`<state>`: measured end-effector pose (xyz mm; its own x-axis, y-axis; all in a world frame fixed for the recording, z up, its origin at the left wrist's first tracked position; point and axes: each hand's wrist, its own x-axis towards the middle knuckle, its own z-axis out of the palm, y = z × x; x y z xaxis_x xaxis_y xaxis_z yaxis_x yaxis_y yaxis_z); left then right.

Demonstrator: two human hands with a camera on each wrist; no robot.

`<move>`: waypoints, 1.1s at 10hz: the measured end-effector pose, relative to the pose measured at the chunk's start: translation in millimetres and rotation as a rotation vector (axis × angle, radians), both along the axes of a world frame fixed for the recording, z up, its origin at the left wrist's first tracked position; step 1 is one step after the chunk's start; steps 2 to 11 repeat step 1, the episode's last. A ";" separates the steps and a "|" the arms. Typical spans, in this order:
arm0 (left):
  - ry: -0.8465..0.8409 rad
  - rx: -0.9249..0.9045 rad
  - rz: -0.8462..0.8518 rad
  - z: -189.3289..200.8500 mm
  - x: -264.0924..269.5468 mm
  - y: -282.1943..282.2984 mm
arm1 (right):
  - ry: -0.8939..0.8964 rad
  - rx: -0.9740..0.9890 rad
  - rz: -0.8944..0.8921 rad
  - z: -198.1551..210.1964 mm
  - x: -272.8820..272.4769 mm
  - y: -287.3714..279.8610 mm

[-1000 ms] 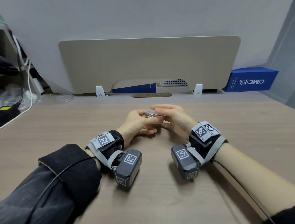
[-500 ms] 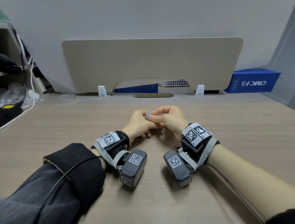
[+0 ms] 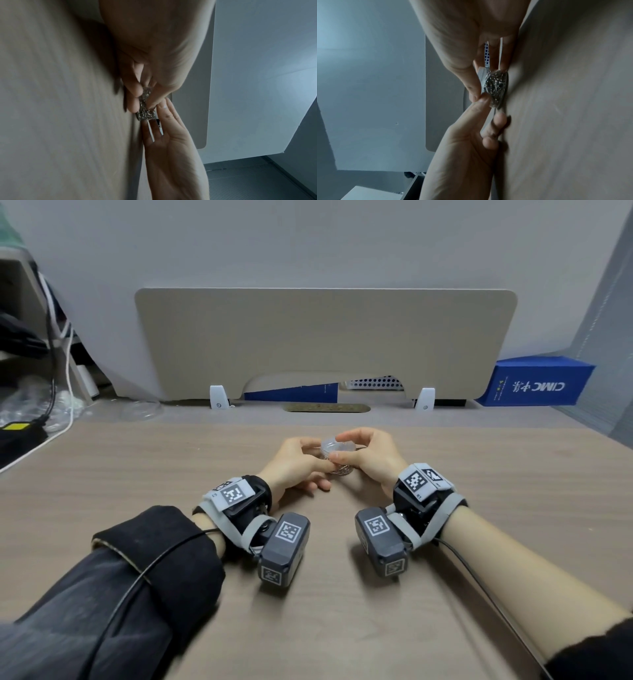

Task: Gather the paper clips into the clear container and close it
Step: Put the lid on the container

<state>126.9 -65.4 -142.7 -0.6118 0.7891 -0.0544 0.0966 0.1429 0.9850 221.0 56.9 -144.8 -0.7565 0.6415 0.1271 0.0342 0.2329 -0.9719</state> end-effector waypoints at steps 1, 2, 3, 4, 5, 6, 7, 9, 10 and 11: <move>-0.021 0.023 0.184 -0.7 -11.1 2.9 | 0.087 -0.063 -0.143 -0.1 -5.6 12.5; -0.021 0.023 0.184 -0.7 -11.1 2.9 | 0.087 -0.063 -0.143 -0.1 -5.6 12.5; -0.021 0.023 0.184 -0.7 -11.1 2.9 | 0.087 -0.063 -0.143 -0.1 -5.6 12.5; -0.021 0.023 0.184 -0.7 -11.1 2.9 | 0.087 -0.063 -0.143 -0.1 -5.6 12.5; -0.021 0.023 0.184 -0.7 -11.1 2.9 | 0.087 -0.063 -0.143 -0.1 -5.6 12.5; -0.021 0.023 0.184 -0.7 -11.1 2.9 | 0.087 -0.063 -0.143 -0.1 -5.6 12.5; -0.021 0.023 0.184 -0.7 -11.1 2.9 | 0.087 -0.063 -0.143 -0.1 -5.6 12.5; -0.021 0.023 0.184 -0.7 -11.1 2.9 | 0.087 -0.063 -0.143 -0.1 -5.6 12.5; -0.021 0.023 0.184 -0.7 -11.1 2.9 | 0.087 -0.063 -0.143 -0.1 -5.6 12.5; -0.021 0.023 0.184 -0.7 -11.1 2.9 | 0.087 -0.063 -0.143 -0.1 -5.6 12.5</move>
